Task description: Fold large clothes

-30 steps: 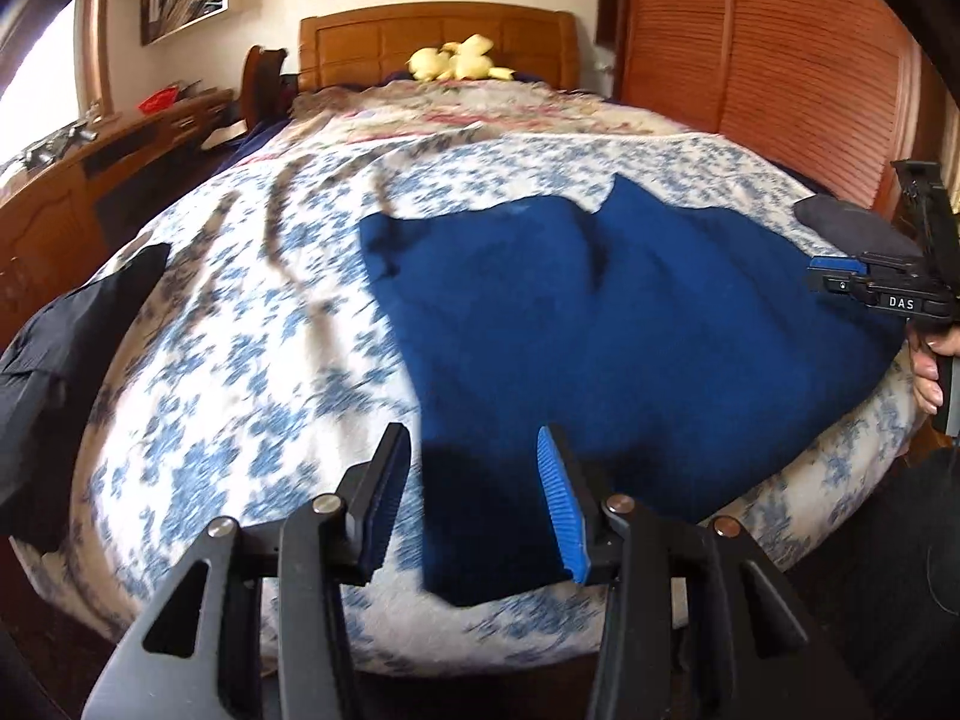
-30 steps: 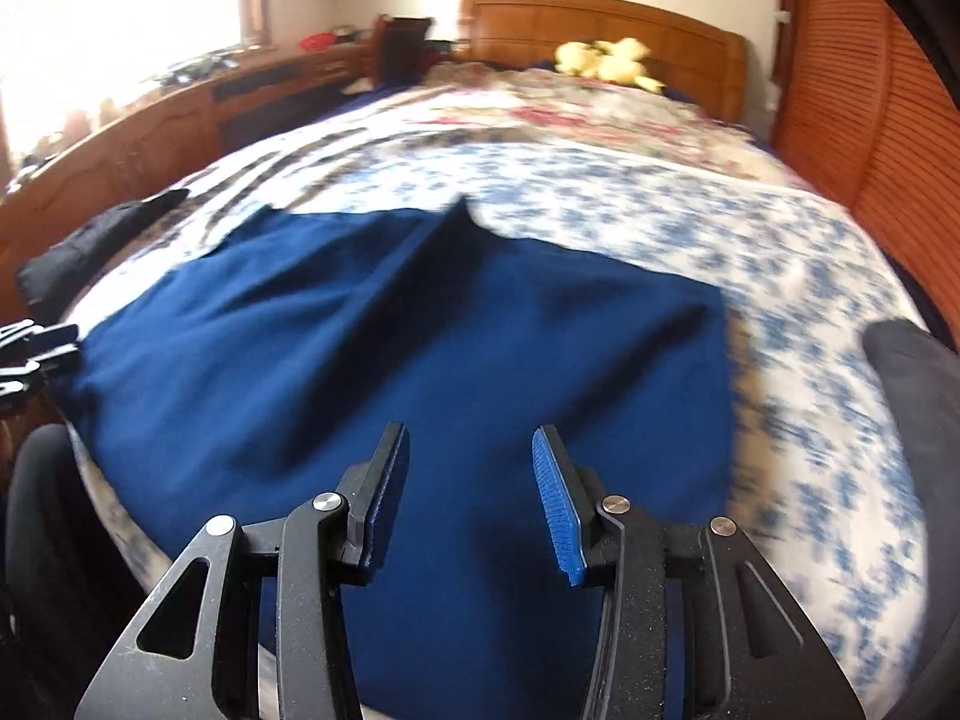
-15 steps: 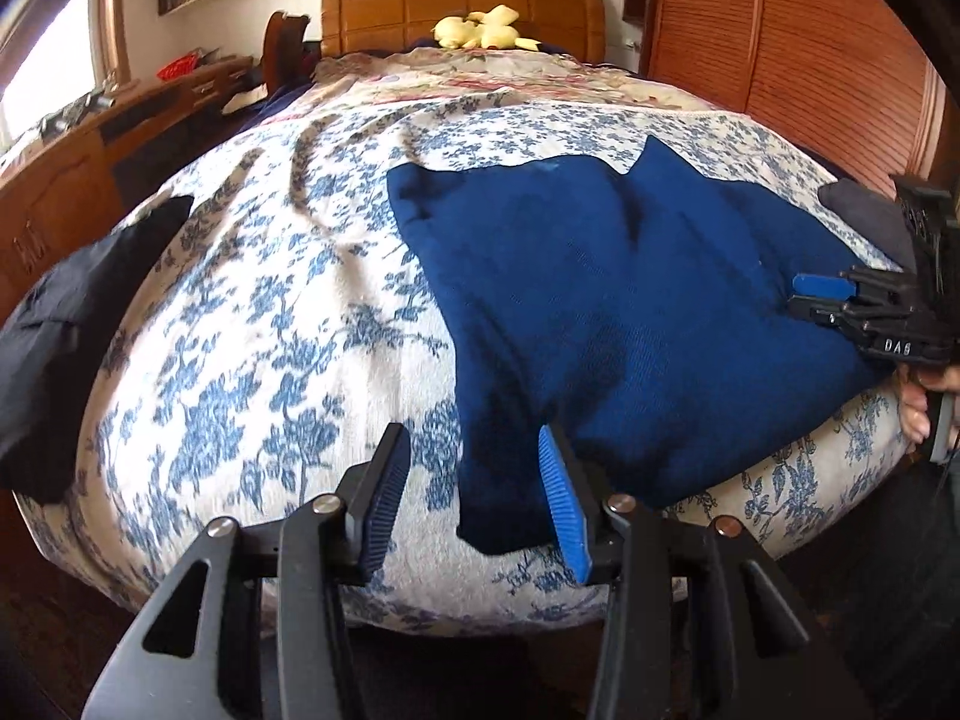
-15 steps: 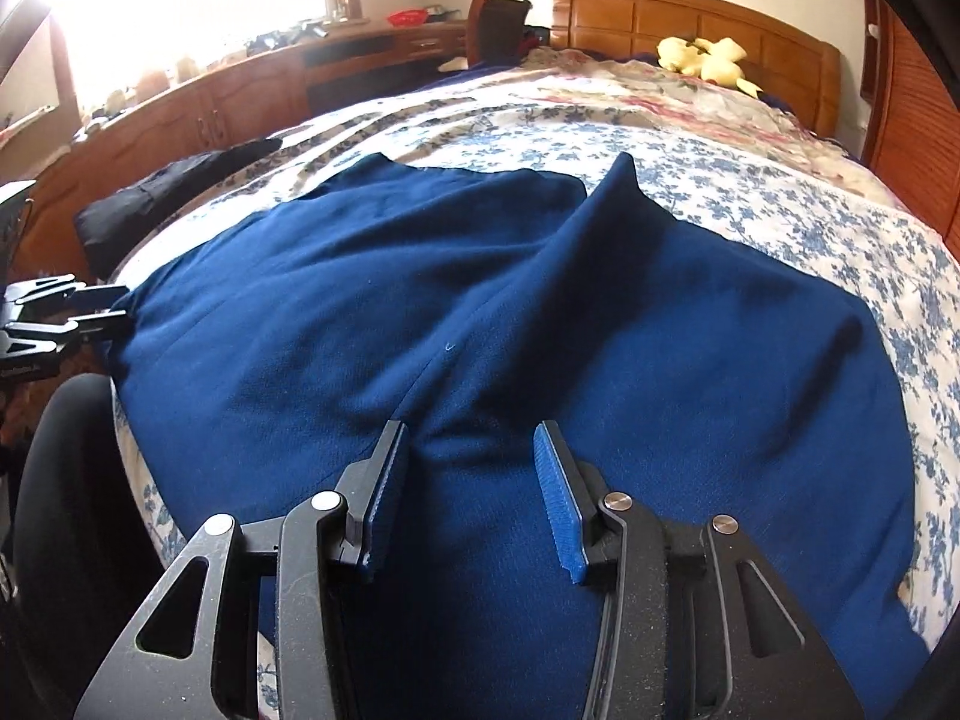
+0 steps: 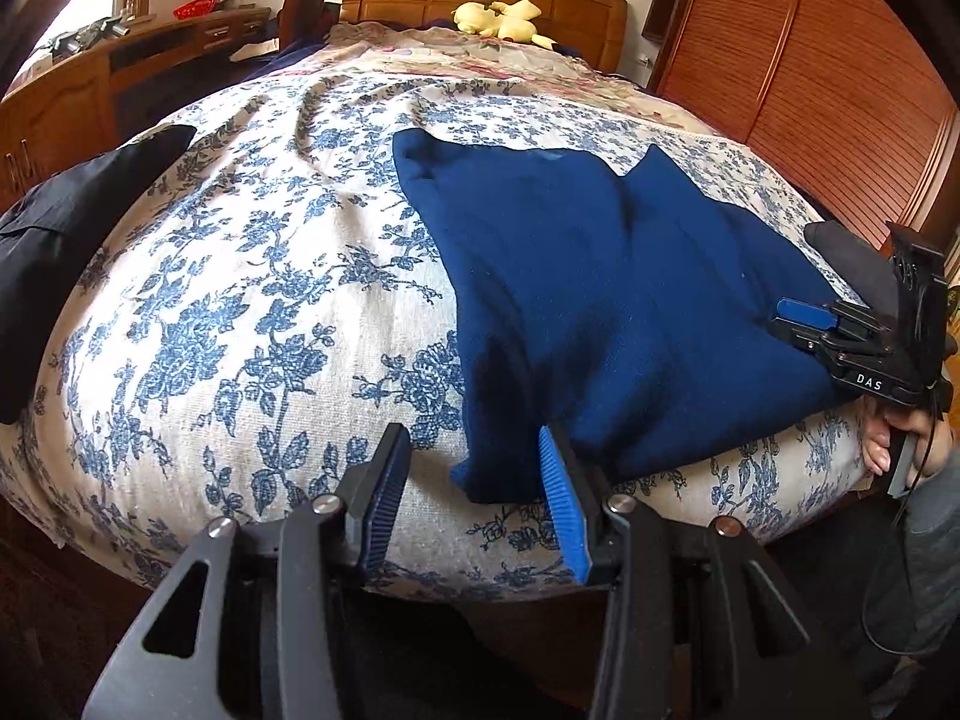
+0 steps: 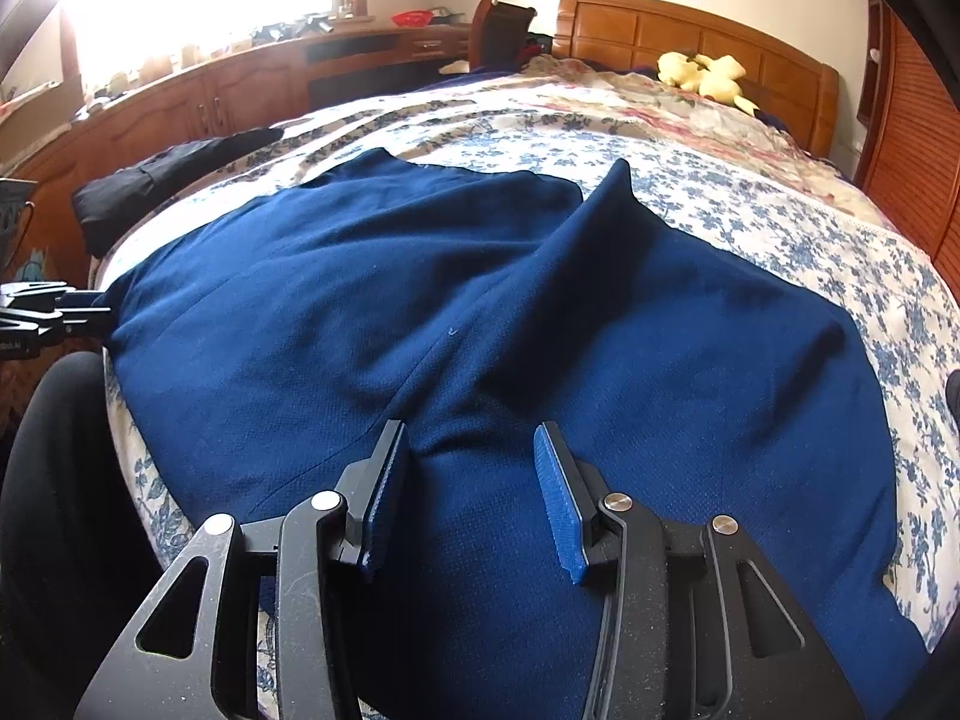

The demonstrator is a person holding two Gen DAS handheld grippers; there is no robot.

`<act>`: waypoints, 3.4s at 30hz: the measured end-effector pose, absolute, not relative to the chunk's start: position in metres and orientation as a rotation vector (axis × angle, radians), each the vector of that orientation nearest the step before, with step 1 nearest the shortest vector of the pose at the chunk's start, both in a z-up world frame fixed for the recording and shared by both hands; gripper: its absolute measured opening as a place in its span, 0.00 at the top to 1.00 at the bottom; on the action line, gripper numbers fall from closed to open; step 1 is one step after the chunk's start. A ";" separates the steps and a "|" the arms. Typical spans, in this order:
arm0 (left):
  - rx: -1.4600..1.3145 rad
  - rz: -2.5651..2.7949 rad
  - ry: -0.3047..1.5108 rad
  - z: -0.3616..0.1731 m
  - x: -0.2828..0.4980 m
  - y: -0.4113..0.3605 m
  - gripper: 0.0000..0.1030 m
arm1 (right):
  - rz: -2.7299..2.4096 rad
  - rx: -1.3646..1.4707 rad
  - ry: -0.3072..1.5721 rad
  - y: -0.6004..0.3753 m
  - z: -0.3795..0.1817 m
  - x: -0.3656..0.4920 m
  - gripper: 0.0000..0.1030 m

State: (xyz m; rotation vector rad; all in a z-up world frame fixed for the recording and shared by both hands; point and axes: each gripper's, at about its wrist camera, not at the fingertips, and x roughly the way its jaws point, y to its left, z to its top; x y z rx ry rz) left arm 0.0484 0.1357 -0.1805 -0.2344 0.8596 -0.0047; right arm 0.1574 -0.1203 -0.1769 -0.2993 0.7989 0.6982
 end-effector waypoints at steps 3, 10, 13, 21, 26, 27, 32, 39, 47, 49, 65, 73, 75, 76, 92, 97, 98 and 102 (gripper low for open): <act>-0.246 -0.013 0.863 -0.181 0.047 0.134 0.58 | 0.696 -0.303 0.798 -0.120 -0.177 0.158 0.58; -0.285 -0.029 0.858 -0.184 0.049 0.131 0.59 | 0.699 -0.301 0.793 -0.119 -0.178 0.159 0.58; -0.332 -0.047 0.813 -0.177 0.049 0.133 0.79 | 0.697 -0.311 0.797 -0.118 -0.178 0.160 0.58; -0.167 -0.115 0.659 -0.103 0.075 0.090 0.96 | 0.708 -0.265 0.817 -0.143 -0.161 0.164 0.58; -0.152 -0.257 0.580 -0.060 0.117 0.048 0.98 | 0.611 -0.232 0.810 -0.194 -0.142 0.162 0.58; -0.179 -0.302 0.582 -0.055 0.131 0.036 0.98 | 0.586 -0.238 0.804 -0.206 -0.137 0.160 0.58; -0.210 -0.469 0.597 -0.047 0.181 -0.044 0.99 | 0.485 -0.206 0.782 -0.264 -0.115 0.154 0.58; -0.141 -0.645 0.675 -0.062 0.202 -0.151 0.99 | 0.395 -0.168 0.781 -0.323 -0.096 0.143 0.58; -0.153 -0.616 0.747 -0.074 0.203 -0.157 0.93 | 0.393 -0.148 0.769 -0.340 -0.091 0.129 0.58; -0.138 -0.604 0.733 -0.069 0.199 -0.153 0.88 | 0.405 -0.143 0.769 -0.335 -0.091 0.131 0.58; -0.050 -0.361 0.600 -0.051 0.134 -0.028 0.74 | 0.535 -0.204 0.724 -0.221 -0.073 0.157 0.58; -0.058 -0.249 0.596 -0.063 0.116 0.031 0.72 | 0.545 -0.238 0.776 -0.183 -0.103 0.180 0.58; -0.066 -0.228 0.594 -0.066 0.111 0.042 0.72 | 0.530 -0.231 0.799 -0.185 -0.109 0.186 0.55; -0.070 -0.216 0.594 -0.068 0.108 0.047 0.72 | 0.526 -0.229 0.812 -0.186 -0.112 0.189 0.51; -0.106 -0.141 0.627 -0.096 0.076 0.086 0.71 | 0.530 -0.181 1.028 -0.190 -0.161 0.205 0.45; -0.109 -0.161 0.639 -0.103 0.075 0.083 0.71 | 0.575 -0.185 1.043 -0.191 -0.161 0.203 0.52; -0.108 -0.164 0.644 -0.104 0.076 0.081 0.71 | 0.594 -0.192 1.039 -0.190 -0.158 0.201 0.68; -0.107 -0.194 0.658 -0.106 0.086 0.072 0.71 | 0.586 -0.216 0.943 -0.198 -0.128 0.188 0.91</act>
